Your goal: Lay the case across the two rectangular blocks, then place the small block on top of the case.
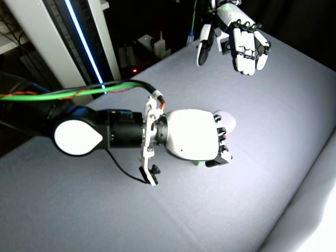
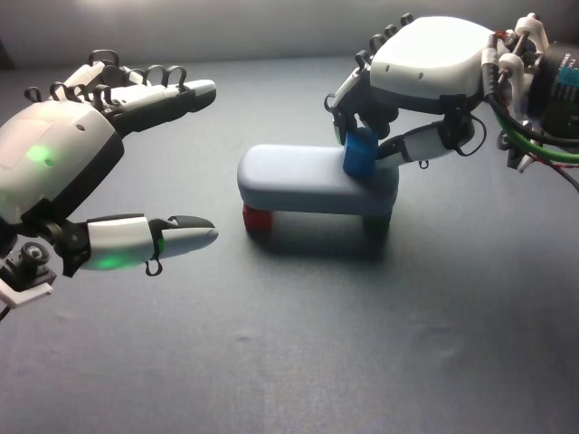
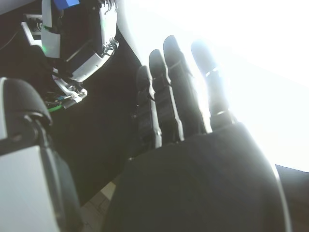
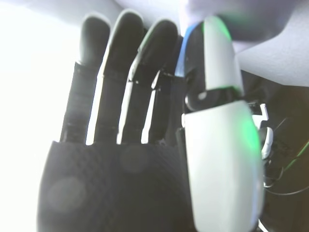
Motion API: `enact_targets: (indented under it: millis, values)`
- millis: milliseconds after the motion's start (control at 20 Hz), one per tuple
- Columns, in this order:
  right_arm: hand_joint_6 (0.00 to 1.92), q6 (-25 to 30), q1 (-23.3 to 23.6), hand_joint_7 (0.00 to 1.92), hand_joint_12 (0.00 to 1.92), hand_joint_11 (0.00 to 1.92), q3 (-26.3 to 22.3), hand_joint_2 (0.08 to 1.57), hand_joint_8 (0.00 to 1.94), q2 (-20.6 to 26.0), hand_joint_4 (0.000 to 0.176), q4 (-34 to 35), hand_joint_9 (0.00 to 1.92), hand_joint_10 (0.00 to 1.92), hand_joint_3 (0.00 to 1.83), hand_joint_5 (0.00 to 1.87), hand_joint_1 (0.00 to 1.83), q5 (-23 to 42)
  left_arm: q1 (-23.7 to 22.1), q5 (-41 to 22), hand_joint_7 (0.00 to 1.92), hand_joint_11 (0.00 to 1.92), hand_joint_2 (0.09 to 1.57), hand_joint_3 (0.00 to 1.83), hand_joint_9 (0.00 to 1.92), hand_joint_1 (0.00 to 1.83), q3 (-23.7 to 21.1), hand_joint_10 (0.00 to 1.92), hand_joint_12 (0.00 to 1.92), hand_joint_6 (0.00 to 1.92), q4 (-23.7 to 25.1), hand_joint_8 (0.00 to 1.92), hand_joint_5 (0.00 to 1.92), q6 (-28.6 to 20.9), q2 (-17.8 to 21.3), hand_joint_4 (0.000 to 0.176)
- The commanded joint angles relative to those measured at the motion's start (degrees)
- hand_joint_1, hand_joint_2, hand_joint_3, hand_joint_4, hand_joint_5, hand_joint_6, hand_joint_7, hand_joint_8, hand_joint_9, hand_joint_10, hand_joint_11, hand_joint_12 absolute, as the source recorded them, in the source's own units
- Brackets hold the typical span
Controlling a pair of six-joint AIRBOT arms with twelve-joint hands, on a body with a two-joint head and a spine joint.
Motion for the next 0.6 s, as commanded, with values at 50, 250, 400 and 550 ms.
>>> enact_targets:
  millis: [50,250,400,550]
  values:
    - [1.05,-0.5,0.8,0.9,1.62,0.6,0.3,1.16,1.27,0.1,0.0,1.2,0.7,1.23,0.0,0.85,1.21,3.9,-0.6,-7.2,0.47,0.0,0.92,0.0,0.5,0.81,0.4,0.0,0.99,0.0,0.6,0.0,0.45,-0.4,-0.3,0.0]
    - [1.03,-1.1,0.8,0.85,1.67,0.58,0.3,1.18,1.38,0.1,0.0,1.2,0.63,1.32,0.0,0.84,1.21,3.2,-0.6,-7.3,0.48,0.0,0.91,0.0,0.52,0.81,0.4,0.01,1.01,0.0,0.6,0.0,0.45,-0.6,-0.3,0.0]
    - [1.03,-1.1,0.8,0.66,1.62,0.59,0.6,1.13,0.95,0.1,0.0,1.2,0.64,1.26,0.0,0.94,1.16,2.6,-0.6,-7.3,0.48,0.0,0.91,0.0,0.52,0.79,0.4,0.0,0.97,0.0,0.7,0.0,0.44,-0.7,-0.4,0.0]
    - [0.33,-1.1,0.8,0.62,1.66,0.53,0.8,1.02,0.97,-0.1,0.0,1.3,0.59,1.32,0.0,0.81,1.23,2.3,-0.6,-7.3,0.5,0.0,0.91,0.0,0.53,0.8,0.4,0.01,0.98,0.0,0.7,0.01,0.45,-0.7,-0.4,0.0]
